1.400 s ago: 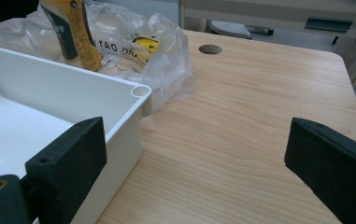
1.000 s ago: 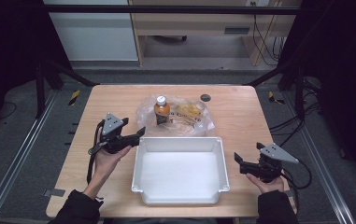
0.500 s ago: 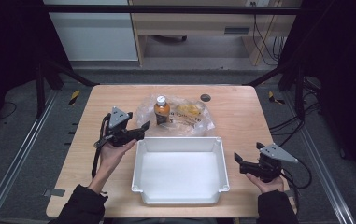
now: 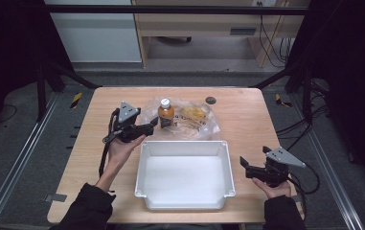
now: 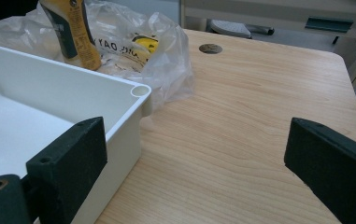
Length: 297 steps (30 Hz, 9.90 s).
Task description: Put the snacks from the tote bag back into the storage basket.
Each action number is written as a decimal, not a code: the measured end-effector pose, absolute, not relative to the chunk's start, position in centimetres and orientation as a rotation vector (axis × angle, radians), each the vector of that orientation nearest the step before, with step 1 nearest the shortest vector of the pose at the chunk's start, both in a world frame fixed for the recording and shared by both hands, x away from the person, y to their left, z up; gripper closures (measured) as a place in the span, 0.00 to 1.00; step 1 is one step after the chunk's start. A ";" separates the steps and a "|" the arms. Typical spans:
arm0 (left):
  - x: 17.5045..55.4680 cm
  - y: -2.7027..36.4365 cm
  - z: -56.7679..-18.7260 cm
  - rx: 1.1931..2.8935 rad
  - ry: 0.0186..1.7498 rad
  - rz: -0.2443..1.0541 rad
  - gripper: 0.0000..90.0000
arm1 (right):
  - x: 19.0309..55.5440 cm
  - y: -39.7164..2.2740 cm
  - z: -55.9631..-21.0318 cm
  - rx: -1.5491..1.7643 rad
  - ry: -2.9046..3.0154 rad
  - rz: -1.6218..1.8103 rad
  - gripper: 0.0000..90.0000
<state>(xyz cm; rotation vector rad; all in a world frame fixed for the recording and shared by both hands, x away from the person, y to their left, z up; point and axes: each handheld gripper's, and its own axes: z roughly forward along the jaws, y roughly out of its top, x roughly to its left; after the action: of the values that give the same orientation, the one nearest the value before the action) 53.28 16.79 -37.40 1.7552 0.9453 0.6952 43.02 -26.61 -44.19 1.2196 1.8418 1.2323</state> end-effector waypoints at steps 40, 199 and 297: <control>57.7 13.8 -37.9 1.781 0.967 0.720 0.31 | 43.2 -26.6 -44.3 1.221 1.846 1.233 0.07; 52.8 14.5 -29.4 1.625 0.904 0.749 0.66 | 43.2 -26.5 -44.3 1.217 1.858 1.230 0.08; 42.7 13.5 -40.0 1.825 0.859 0.599 0.66 | 42.6 -26.7 -44.5 1.218 1.858 1.217 0.08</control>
<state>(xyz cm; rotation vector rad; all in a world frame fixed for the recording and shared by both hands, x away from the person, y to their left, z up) 42.68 13.53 -40.02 1.8254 0.8589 0.5988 42.57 -26.66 -44.48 1.2178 1.8584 1.2174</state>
